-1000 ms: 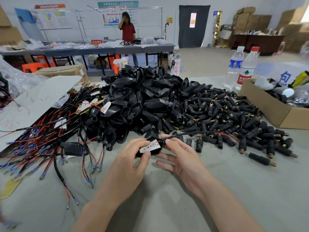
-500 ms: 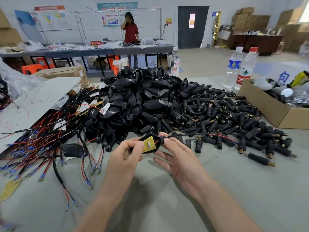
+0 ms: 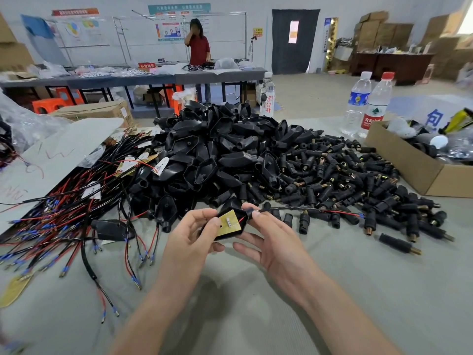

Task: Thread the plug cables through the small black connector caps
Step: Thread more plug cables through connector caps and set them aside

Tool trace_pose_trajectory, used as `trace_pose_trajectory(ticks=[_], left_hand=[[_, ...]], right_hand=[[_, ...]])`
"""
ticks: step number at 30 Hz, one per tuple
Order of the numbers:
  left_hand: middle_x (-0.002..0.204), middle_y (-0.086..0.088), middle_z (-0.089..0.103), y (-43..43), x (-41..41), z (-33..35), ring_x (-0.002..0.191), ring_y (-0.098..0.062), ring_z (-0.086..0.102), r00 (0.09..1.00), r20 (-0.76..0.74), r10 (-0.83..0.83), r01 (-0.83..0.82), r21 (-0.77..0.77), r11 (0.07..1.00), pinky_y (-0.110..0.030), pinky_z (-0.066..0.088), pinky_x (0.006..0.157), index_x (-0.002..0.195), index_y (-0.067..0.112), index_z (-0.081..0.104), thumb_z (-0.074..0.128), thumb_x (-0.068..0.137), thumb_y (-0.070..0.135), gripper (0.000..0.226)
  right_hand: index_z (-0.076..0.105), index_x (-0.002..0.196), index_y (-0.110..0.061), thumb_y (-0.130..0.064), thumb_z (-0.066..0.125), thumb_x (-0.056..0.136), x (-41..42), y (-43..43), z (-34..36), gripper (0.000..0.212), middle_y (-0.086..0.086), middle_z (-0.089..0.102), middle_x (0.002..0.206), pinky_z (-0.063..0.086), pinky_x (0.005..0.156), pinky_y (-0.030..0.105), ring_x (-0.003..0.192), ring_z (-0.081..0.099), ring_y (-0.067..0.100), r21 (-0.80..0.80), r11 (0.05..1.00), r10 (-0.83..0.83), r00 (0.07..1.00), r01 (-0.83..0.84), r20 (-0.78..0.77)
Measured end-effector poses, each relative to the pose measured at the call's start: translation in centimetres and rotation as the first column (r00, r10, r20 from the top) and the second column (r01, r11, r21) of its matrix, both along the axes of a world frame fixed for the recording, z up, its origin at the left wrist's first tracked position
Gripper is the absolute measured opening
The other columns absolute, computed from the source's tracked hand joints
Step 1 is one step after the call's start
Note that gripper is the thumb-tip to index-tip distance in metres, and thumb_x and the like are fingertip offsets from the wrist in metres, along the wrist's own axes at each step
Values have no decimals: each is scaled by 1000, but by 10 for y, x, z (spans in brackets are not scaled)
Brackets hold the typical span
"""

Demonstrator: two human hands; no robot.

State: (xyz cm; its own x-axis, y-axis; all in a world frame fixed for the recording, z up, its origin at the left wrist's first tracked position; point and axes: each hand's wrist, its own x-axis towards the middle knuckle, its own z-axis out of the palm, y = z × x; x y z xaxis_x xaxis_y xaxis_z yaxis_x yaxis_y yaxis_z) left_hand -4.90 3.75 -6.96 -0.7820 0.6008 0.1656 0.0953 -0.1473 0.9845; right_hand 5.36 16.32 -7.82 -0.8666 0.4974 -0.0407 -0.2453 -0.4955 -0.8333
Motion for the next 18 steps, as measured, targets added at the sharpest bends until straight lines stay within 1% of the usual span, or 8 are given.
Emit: trace_pose_trajectory(ticks=[2, 4, 7, 10, 13, 16, 18], left_hand=[[97, -3, 76, 2, 1, -2, 82, -13, 71, 1000, -23, 9, -9, -1, 1000, -23, 59, 69, 106, 13, 68, 61, 97, 8, 12], [96, -3, 76, 3, 2, -5, 87, -14, 72, 999, -34, 3, -3, -5, 1000, -24, 59, 72, 105, 13, 69, 62, 96, 7, 13], [94, -4, 77, 5, 3, -6, 86, -15, 73, 1000, -20, -21, 21, 1, 1000, -22, 58, 72, 105, 10, 69, 61, 96, 4, 13], [94, -5, 77, 4, 1, -5, 86, -15, 74, 997, -4, -73, 74, 24, 997, -20, 57, 73, 106, 8, 70, 59, 96, 2, 16], [99, -4, 77, 0, -1, -4, 92, -15, 74, 990, 29, -141, 140, 47, 989, -18, 57, 75, 109, 9, 70, 55, 98, 2, 20], [105, -3, 77, -3, -3, -4, 100, -16, 73, 984, 25, -178, 178, 36, 983, -19, 56, 80, 111, 14, 72, 53, 100, 4, 24], [107, -2, 76, -5, -4, -4, 102, -17, 72, 983, 18, -184, 184, 32, 982, -18, 56, 81, 112, 15, 72, 52, 100, 3, 26]], right_hand=[[70, 120, -21, -25, 64, 97, -1, -3, -2, 24, 10, 73, 116, 59, 76, 33, 98, 72, 23, -1, 1000, -17, 1000, 17, -8], [67, 120, -20, -20, 70, 92, -3, -6, -5, 28, 11, 74, 112, 59, 76, 30, 101, 73, 25, 63, 997, -48, 999, 48, 5], [71, 109, -24, -12, 73, 90, -5, -8, -8, 23, 8, 76, 102, 59, 78, 28, 100, 73, 25, 161, 981, -118, 992, 111, 39], [74, 103, -24, -8, 73, 89, -5, -6, -7, 21, 5, 77, 94, 58, 78, 27, 97, 73, 23, 151, 981, -132, 991, 126, 33], [76, 97, -27, -8, 74, 88, -3, -5, -6, 21, 7, 76, 95, 58, 78, 26, 98, 73, 23, 128, 984, -124, 992, 121, 21], [75, 101, -23, -6, 73, 89, -3, -4, -6, 21, 8, 76, 96, 58, 78, 26, 98, 74, 23, 105, 987, -122, 992, 119, 18], [73, 105, -20, -5, 73, 88, -3, -4, -6, 22, 8, 76, 96, 58, 77, 26, 97, 74, 22, 85, 990, -112, 994, 111, 9]])
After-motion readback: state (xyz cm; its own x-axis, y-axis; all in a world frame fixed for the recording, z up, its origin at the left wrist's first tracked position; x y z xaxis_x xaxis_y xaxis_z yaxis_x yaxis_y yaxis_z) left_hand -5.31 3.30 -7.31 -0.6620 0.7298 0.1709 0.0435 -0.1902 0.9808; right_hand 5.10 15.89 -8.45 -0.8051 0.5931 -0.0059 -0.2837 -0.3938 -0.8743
